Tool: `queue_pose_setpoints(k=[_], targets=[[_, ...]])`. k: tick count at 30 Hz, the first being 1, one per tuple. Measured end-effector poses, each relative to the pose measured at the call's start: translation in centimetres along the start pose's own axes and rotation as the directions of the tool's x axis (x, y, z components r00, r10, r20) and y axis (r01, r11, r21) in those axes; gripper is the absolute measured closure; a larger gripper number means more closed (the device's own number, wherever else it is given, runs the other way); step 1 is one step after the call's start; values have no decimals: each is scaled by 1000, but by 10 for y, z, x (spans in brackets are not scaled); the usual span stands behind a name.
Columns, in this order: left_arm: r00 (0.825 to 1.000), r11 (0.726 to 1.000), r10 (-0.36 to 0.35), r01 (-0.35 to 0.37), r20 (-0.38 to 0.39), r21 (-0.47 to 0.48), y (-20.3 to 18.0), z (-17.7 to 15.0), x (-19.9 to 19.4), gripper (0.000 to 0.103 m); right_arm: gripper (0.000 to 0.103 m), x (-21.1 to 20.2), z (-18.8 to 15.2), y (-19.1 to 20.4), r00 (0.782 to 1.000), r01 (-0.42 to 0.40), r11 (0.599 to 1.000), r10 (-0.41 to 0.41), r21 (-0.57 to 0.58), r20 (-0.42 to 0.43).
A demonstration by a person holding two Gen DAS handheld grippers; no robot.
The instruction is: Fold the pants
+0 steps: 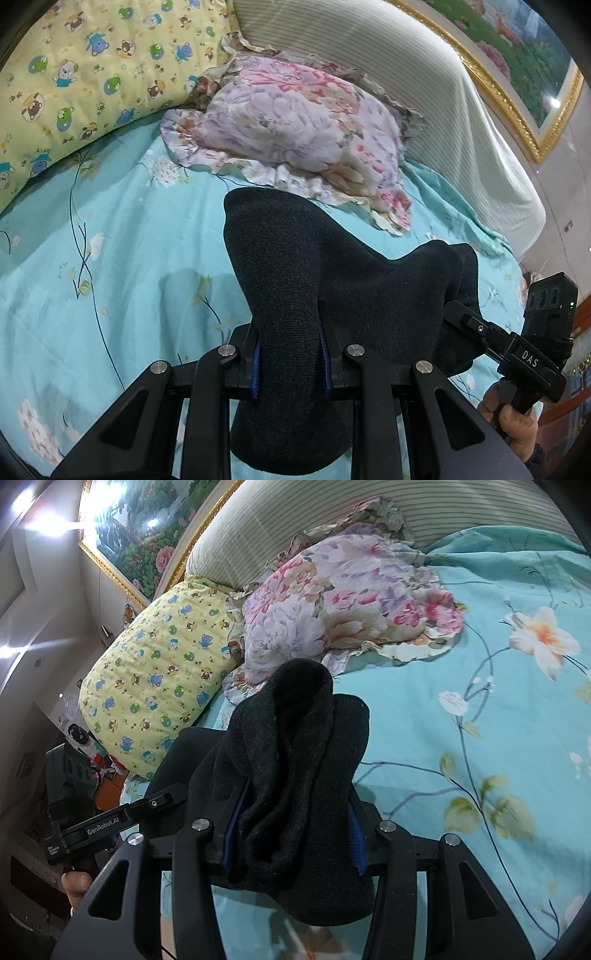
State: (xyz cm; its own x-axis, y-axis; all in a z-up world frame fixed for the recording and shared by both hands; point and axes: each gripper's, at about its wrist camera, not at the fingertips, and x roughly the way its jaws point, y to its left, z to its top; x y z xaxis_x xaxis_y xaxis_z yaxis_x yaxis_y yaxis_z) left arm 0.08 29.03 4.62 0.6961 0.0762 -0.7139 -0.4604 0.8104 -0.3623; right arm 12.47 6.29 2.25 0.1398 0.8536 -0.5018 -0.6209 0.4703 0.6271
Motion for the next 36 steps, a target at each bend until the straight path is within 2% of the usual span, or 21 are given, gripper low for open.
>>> queue_pose_setpoints(k=[7, 20, 23, 28, 31, 36], targets=[[1000, 1000, 13, -13, -6, -23, 14, 6, 14, 80, 54, 27, 9, -3, 1000, -1, 1000, 1, -8, -29], [999, 999, 26, -27, -39, -17, 23, 0, 38, 77, 52, 50, 7, -21, 997, 18, 1000, -19, -10, -79], [999, 1000, 26, -27, -47, -13, 24, -2, 41, 73, 46, 53, 6, -25, 996, 33, 999, -33, -11, -84], [999, 999, 35, -35, -41, -5, 25, -6, 42, 57, 39, 54, 3, -37, 994, 69, 998, -69, 0, -83], [998, 999, 50, -51, -39, -8, 27, -7, 43, 48, 28, 54, 2, -44, 993, 82, 997, -81, 13, -83], [998, 998, 53, -55, -41, -25, 33, -9, 43, 39, 18, 55, 1, -47, 991, 108, 994, -106, 12, -86]])
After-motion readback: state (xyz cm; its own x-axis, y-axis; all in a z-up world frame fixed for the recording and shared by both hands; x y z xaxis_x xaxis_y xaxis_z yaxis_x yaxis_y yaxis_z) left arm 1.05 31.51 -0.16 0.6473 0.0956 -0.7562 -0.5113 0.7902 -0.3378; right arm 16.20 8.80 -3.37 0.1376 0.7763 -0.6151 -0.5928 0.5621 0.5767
